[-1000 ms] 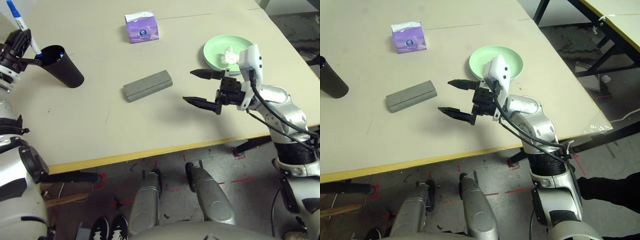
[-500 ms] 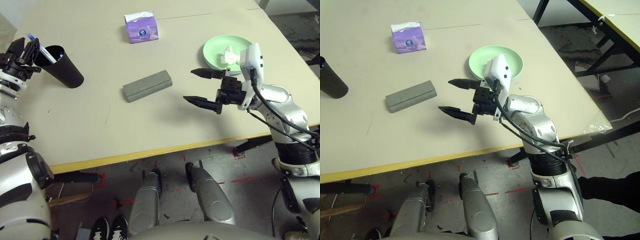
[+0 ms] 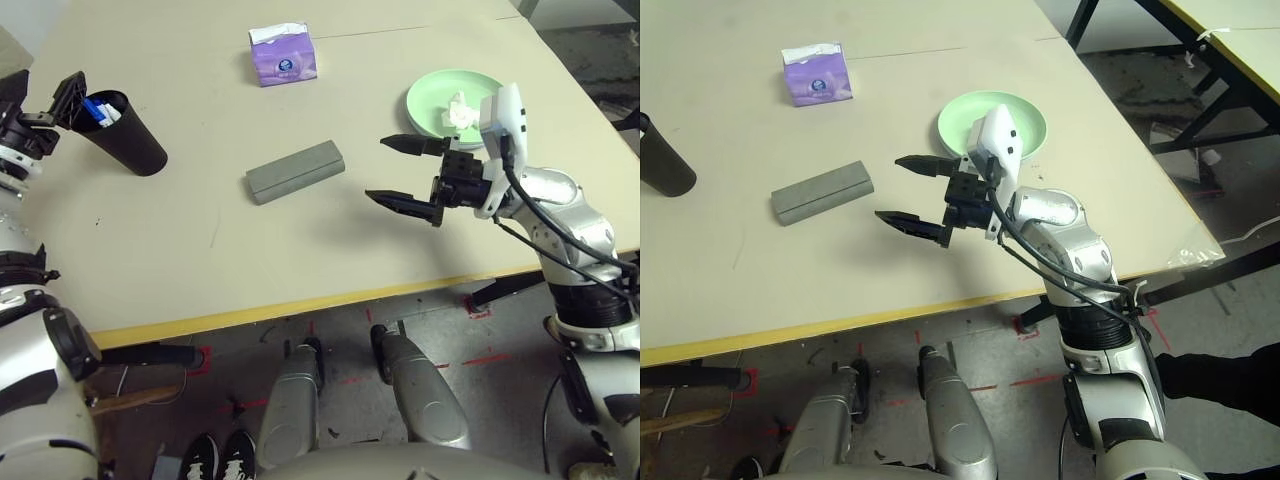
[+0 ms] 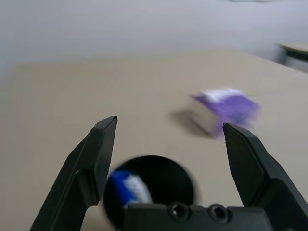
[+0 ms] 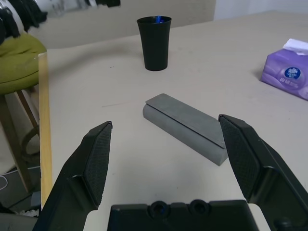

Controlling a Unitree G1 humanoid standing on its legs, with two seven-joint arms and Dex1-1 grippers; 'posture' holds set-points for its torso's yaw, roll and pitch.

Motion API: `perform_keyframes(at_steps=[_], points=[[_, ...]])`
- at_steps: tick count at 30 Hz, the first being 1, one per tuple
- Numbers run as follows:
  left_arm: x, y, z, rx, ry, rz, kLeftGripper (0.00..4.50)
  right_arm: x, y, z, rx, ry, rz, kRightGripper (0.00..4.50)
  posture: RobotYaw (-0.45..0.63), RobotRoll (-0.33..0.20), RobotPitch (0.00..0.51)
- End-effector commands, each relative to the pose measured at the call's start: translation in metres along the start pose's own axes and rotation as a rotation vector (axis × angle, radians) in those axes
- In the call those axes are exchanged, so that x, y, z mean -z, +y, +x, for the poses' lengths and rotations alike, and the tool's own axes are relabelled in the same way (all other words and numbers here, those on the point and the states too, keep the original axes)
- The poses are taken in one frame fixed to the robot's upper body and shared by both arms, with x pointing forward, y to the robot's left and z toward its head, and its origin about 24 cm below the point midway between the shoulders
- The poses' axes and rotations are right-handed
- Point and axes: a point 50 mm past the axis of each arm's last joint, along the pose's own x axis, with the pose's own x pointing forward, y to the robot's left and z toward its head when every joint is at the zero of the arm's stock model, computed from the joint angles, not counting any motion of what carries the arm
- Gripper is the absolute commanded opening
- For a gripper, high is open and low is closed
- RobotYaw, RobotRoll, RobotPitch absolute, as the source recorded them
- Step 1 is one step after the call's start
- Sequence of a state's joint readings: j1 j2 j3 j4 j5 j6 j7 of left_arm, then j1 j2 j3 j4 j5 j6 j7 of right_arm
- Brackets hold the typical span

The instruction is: Organize and tidy the items on the table.

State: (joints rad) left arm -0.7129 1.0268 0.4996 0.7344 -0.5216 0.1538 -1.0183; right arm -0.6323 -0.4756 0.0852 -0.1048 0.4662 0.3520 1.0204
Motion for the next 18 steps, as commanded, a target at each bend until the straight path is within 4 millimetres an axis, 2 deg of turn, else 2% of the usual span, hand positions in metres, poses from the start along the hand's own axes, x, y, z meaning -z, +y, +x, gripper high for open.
perform_keyframes(at_steps=[1,3,5,10,12,14,17,18], points=[[-0.010,-0.012,-0.013,0.211,0.066,-0.072,4.46,0.003,0.001,0.000,-0.015,-0.011,0.007,4.50,-0.15,0.000,0.293],[-0.012,-0.023,-0.023,0.340,0.105,-0.145,4.46,0.004,0.002,0.000,-0.021,-0.021,0.014,4.50,-0.15,0.000,0.295],[-0.015,-0.030,-0.029,0.379,0.102,-0.175,4.46,0.004,0.001,-0.001,-0.018,-0.031,0.018,4.50,-0.14,0.000,0.297],[-0.037,-0.024,-0.026,0.185,-0.090,-0.131,4.46,-0.013,-0.023,-0.011,0.153,-0.094,0.005,4.50,-0.14,0.000,0.301],[-0.045,-0.018,-0.028,0.083,-0.159,-0.100,4.46,-0.023,-0.041,-0.023,0.287,-0.095,-0.023,4.50,-0.14,0.000,0.302],[-0.052,-0.006,-0.038,-0.071,-0.235,-0.068,4.46,-0.029,-0.059,-0.049,0.484,-0.071,-0.049,4.50,-0.14,0.000,0.304],[-0.052,0.006,-0.056,-0.246,-0.285,-0.028,4.46,-0.027,-0.070,-0.083,0.692,-0.002,-0.081,4.50,-0.15,0.000,0.306],[-0.047,0.008,-0.064,-0.294,-0.281,-0.013,4.46,-0.020,-0.070,-0.097,0.762,0.045,-0.092,4.50,-0.15,0.000,0.307]])
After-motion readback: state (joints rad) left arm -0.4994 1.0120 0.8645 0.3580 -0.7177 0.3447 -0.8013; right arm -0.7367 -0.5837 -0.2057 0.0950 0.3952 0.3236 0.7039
